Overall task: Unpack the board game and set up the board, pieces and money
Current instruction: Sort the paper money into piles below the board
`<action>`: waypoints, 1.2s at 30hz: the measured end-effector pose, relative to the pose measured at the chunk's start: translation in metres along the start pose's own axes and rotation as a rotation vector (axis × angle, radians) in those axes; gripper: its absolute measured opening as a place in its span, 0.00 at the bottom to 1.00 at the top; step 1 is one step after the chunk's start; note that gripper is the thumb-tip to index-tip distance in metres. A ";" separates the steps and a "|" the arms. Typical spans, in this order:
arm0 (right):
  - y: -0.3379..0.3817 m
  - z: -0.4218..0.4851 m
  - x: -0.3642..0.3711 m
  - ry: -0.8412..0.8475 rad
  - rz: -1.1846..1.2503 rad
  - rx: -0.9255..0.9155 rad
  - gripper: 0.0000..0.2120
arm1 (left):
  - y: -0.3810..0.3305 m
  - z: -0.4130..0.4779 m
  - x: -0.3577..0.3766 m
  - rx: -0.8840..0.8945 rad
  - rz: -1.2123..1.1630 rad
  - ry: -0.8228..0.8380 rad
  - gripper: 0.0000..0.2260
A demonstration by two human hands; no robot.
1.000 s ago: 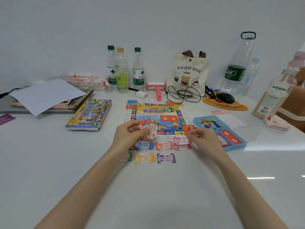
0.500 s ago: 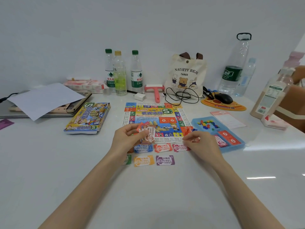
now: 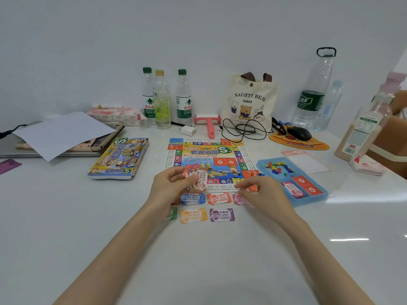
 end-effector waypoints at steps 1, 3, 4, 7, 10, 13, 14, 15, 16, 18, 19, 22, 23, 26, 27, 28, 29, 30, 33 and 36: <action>0.009 0.000 0.000 -0.008 0.057 -0.032 0.05 | 0.000 0.000 0.000 0.002 0.002 0.002 0.11; 0.031 -0.001 0.004 -0.005 0.183 -0.092 0.05 | 0.000 0.001 0.000 0.007 0.013 0.000 0.12; 0.040 -0.001 0.007 -0.005 0.238 -0.111 0.05 | 0.000 0.000 -0.001 0.009 0.018 0.000 0.13; 0.057 0.003 0.019 -0.012 0.320 -0.120 0.03 | 0.000 0.000 -0.001 0.022 0.032 0.013 0.15; 0.061 0.009 0.029 -0.023 0.404 -0.072 0.01 | -0.002 0.000 -0.003 0.037 0.045 0.023 0.15; 0.058 0.014 0.036 -0.031 0.507 -0.013 0.05 | -0.002 0.001 -0.004 0.033 0.039 0.036 0.15; 0.056 0.015 0.038 -0.021 0.539 0.008 0.08 | -0.001 0.002 -0.005 0.026 0.026 0.039 0.15; 0.055 0.015 0.040 -0.006 0.557 0.021 0.10 | -0.001 0.003 -0.005 0.020 0.021 0.041 0.15; 0.055 0.016 0.041 0.004 0.567 0.022 0.10 | -0.001 0.003 -0.006 0.019 0.025 0.043 0.14; 0.054 0.016 0.041 0.008 0.595 0.020 0.08 | -0.001 0.004 -0.006 0.019 0.033 0.051 0.13; 0.054 0.016 0.041 0.011 0.622 0.025 0.07 | 0.000 0.005 -0.006 0.015 0.028 0.054 0.12; 0.051 0.016 0.042 0.021 0.668 0.045 0.06 | -0.001 0.006 -0.008 0.009 0.026 0.057 0.12; 0.050 0.016 0.043 0.025 0.671 0.058 0.05 | -0.002 0.007 -0.009 0.015 0.038 0.055 0.12; 0.048 0.016 0.046 0.036 0.671 0.093 0.02 | -0.003 0.007 -0.012 0.031 0.073 0.039 0.13; 0.047 0.015 0.047 0.031 0.674 0.110 0.02 | -0.003 0.008 -0.012 0.036 0.087 0.037 0.13; 0.046 0.015 0.048 0.024 0.683 0.129 0.03 | -0.003 0.008 -0.012 0.041 0.099 0.037 0.13; 0.046 0.015 0.048 0.019 0.702 0.150 0.04 | -0.003 0.008 -0.012 0.045 0.107 0.038 0.13; 0.044 0.015 0.050 0.014 0.727 0.169 0.05 | -0.003 0.008 -0.012 0.047 0.107 0.037 0.14; 0.043 0.013 0.054 -0.003 0.790 0.210 0.07 | -0.002 0.008 -0.012 0.042 0.083 0.040 0.13; 0.043 0.013 0.056 -0.002 0.829 0.243 0.08 | -0.002 0.008 -0.012 0.037 0.064 0.038 0.13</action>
Point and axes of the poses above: each hand's wrist, its own z-axis towards the middle knuckle, its own x-axis out of the palm, y = z × x, the point moved 5 cm from there along z, towards the middle knuckle, and after that the axes turned 2 degrees about z, right-handed, at the moved point
